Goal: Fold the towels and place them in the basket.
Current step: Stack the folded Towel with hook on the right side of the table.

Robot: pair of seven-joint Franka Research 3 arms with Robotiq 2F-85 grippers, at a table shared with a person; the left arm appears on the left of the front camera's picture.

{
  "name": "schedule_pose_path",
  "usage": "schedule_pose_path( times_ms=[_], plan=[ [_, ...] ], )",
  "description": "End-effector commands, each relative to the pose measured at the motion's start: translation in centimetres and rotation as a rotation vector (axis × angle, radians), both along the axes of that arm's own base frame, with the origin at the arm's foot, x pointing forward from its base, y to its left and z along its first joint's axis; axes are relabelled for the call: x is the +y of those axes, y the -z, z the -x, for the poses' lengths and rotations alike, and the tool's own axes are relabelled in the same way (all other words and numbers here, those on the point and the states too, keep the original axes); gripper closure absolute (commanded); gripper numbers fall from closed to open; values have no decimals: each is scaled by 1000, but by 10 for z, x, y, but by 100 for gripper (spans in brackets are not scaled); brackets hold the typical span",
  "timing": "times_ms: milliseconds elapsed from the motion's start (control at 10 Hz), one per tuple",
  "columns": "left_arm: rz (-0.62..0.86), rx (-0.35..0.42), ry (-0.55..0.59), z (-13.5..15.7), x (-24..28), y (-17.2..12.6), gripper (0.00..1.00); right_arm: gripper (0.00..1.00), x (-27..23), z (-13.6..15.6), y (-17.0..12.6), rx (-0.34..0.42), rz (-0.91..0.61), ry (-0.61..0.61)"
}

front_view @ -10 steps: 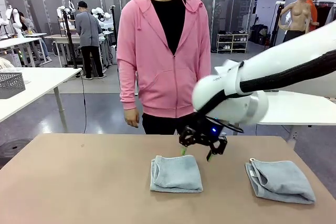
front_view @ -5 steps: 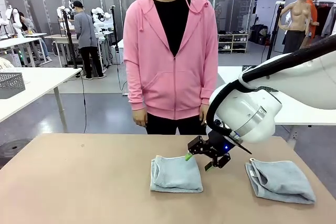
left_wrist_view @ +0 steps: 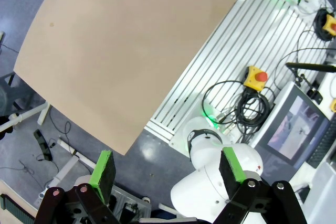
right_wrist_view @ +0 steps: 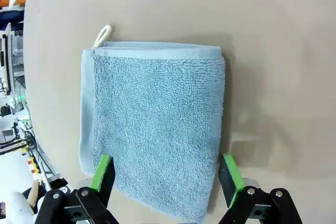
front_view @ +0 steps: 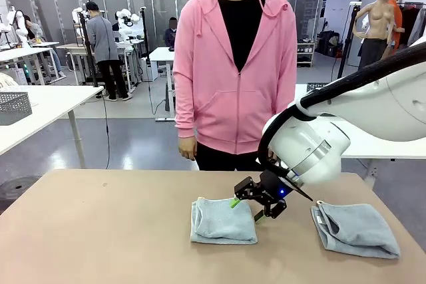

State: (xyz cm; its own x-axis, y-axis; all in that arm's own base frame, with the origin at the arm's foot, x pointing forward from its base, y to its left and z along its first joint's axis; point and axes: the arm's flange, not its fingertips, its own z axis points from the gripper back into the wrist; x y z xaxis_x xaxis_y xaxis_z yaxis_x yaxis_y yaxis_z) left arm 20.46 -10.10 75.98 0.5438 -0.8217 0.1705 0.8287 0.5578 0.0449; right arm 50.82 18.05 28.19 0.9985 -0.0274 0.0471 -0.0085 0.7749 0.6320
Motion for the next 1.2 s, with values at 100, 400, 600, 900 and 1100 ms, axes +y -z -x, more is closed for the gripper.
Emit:
schedule_pose_path(
  times_ms=[100, 400, 600, 900, 1100],
  plan=[
    [-12, -9, 2, 0, 2, -1, 0, 0, 12, -10, 10, 18, -33, -18],
    [-12, -9, 2, 0, 2, -1, 0, 29, 14, -11, 16, 23, -67, -2],
    [-12, -9, 2, 0, 2, -1, 0, 89, 16, -8, 15, 19, -62, 6],
    [-12, -9, 2, 0, 2, -1, 0, 100, 18, -7, 17, 26, -57, 12],
    [-12, -9, 2, 0, 2, -1, 0, 100, 20, -7, 17, 28, -46, 7]
  ],
)
